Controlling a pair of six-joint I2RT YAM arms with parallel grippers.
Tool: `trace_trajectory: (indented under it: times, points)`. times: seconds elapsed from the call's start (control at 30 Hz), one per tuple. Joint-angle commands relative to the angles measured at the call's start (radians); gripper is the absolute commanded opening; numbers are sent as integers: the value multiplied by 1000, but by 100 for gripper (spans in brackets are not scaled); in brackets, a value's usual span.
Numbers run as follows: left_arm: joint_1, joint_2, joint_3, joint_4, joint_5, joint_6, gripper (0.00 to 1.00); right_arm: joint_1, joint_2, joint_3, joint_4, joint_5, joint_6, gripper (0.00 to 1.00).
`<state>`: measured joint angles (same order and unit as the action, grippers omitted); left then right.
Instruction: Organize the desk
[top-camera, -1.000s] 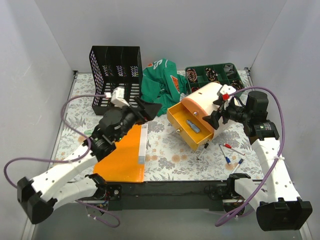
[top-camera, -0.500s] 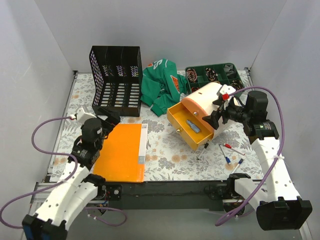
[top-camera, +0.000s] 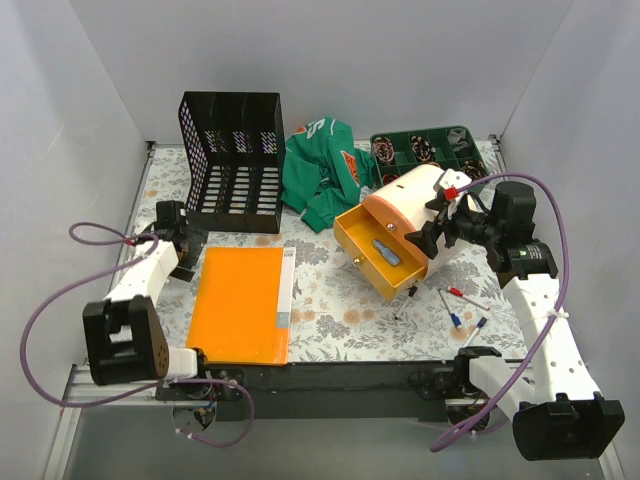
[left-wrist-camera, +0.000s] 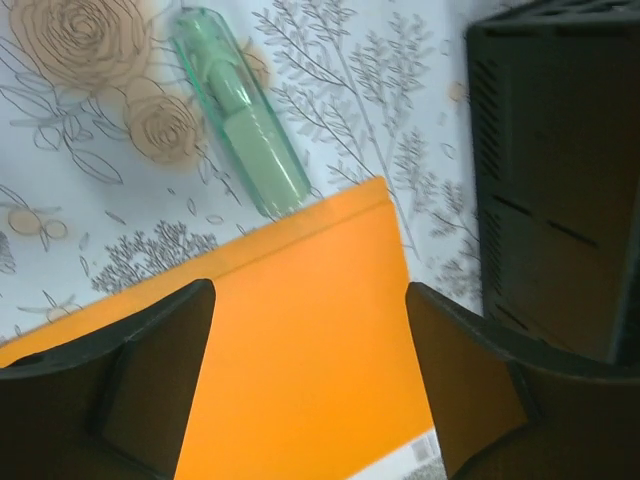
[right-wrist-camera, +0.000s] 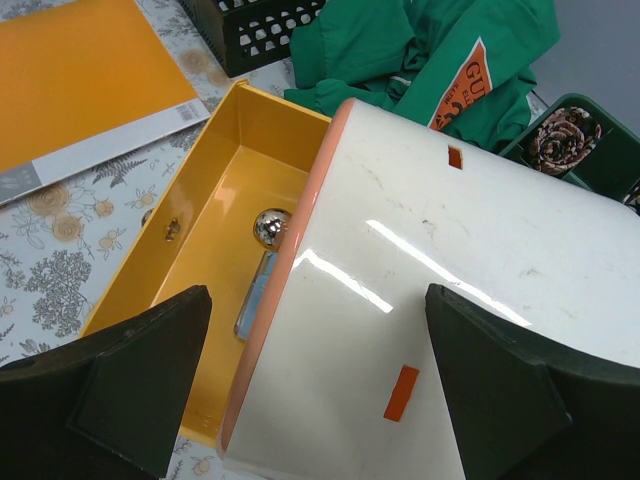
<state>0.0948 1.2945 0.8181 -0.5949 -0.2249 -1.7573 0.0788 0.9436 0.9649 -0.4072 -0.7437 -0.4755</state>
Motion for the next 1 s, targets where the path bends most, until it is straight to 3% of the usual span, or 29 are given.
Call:
trace_trajectory:
  times: [0.0, 0.17, 0.37, 0.73, 0.87, 0.97]
  points:
    - [59, 94, 62, -100, -8, -62, 72, -4, -3, -2, 30, -5, -5, 97]
    - [104, 126, 87, -57, 4, -73, 70, -4, -2, 0, 27, 3, -9, 97]
    - [157, 268, 165, -62, 47, -42, 70, -2, -3, 3, 22, 0, -14, 97]
    - [161, 414, 291, -121, 29, -48, 68, -2, -6, 8, 10, 9, -22, 97]
    - [161, 486, 352, -169, 36, -36, 56, -1, -9, 11, 10, 15, -25, 97]
    - [161, 519, 352, -183, 50, -31, 55, -2, -14, 12, 8, 20, -26, 97]
